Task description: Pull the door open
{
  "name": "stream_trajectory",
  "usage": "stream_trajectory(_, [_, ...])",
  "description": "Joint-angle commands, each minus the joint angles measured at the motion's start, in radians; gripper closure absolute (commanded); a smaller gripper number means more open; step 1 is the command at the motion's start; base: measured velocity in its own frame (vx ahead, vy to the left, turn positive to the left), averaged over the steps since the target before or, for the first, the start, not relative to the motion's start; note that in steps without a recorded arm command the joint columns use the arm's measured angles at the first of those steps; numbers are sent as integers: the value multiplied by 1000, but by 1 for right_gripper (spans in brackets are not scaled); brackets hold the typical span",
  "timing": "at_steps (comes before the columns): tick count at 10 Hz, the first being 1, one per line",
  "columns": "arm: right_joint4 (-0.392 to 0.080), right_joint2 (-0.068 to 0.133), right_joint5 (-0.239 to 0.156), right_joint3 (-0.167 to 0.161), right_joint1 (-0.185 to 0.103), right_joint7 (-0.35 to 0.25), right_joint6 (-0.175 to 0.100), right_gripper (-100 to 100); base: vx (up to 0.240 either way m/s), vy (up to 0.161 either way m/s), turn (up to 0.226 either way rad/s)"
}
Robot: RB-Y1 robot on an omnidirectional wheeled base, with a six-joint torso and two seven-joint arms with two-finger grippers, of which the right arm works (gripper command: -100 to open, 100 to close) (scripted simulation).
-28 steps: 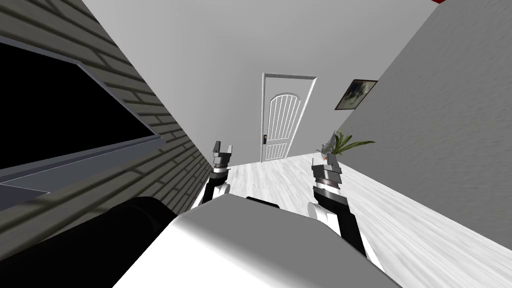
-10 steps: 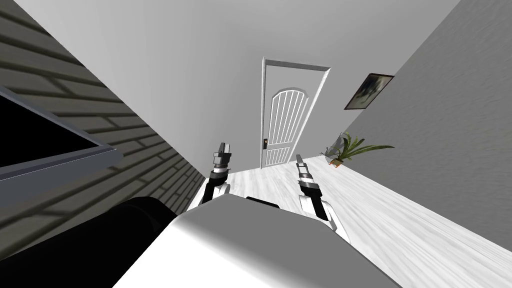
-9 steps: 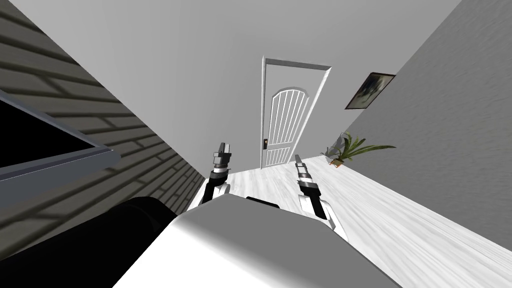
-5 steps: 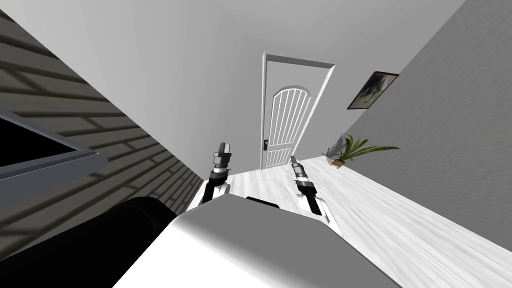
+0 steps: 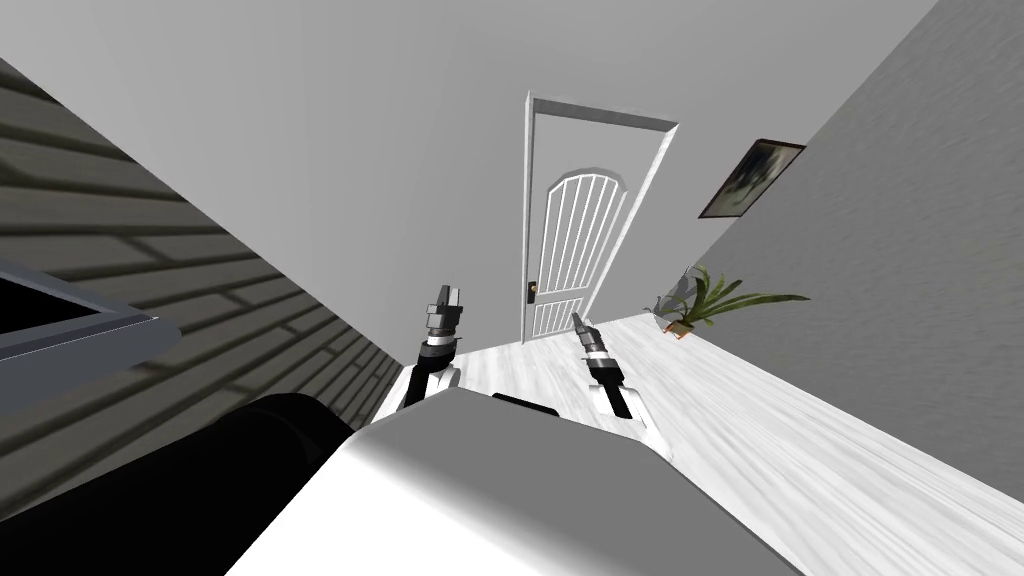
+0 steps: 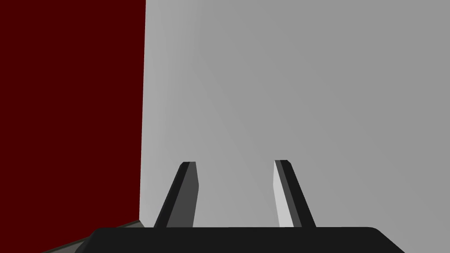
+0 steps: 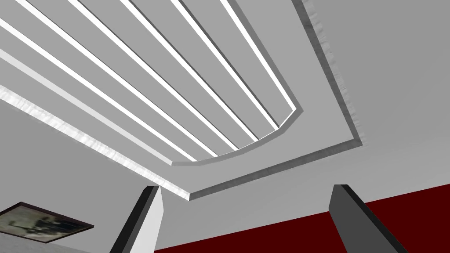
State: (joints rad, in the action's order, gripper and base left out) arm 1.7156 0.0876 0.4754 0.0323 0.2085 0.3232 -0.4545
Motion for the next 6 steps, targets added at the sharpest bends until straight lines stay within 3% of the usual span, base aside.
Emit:
stream_trajectory(1, [-34,-2,35,-3,-14,23,-10,-100,104,36,-15])
stream_trajectory(6, [-134,3,135,-9,-67,80,-27,-100,102,35,-14])
